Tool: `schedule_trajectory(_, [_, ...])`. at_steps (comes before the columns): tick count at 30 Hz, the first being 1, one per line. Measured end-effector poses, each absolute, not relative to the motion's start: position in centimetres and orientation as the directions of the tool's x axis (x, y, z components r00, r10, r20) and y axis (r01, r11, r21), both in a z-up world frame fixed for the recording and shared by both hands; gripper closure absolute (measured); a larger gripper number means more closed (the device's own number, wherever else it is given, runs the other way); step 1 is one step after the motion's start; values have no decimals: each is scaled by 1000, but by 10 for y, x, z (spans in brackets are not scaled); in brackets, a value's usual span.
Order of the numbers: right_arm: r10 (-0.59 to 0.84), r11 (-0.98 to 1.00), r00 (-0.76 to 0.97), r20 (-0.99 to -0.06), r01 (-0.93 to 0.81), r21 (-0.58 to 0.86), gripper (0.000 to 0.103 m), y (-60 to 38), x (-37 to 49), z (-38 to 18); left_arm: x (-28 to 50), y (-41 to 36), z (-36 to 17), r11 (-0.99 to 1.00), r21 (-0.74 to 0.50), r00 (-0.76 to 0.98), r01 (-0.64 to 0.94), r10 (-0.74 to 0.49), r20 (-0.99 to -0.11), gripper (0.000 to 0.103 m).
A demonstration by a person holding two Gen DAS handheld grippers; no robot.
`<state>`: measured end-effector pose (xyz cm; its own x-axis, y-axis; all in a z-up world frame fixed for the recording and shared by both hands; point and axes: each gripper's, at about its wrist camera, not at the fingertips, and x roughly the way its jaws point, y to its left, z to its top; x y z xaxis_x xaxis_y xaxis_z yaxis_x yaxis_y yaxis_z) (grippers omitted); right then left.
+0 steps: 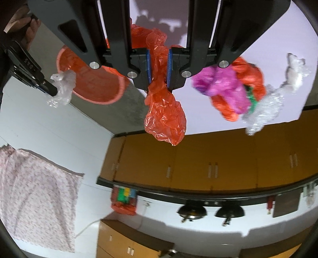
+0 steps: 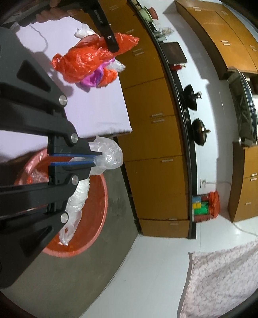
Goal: Collect trash
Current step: 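Carry the red and clear bags over the orange basket with both tools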
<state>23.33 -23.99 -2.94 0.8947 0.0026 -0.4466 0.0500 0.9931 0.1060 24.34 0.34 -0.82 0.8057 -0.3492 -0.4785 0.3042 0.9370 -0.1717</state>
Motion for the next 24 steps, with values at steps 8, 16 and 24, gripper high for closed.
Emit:
schedule_trajectory(8, [-32,989,895,-444,93,116,98,-266,234,-33,249,-48,-14,909,-153,772,388,-411,-485,91])
schedule_trajectory(16, [-44,980,899,-435,123,156,98,-289,237,-38,255,-84,-22,892,-134,750,433,-438,-495,91])
schedule_trajectory(24, [-46,975,899,-435,136,178,98,-303,243,-44,263,-109,-31,876,-113,730,468,-456,-509,91])
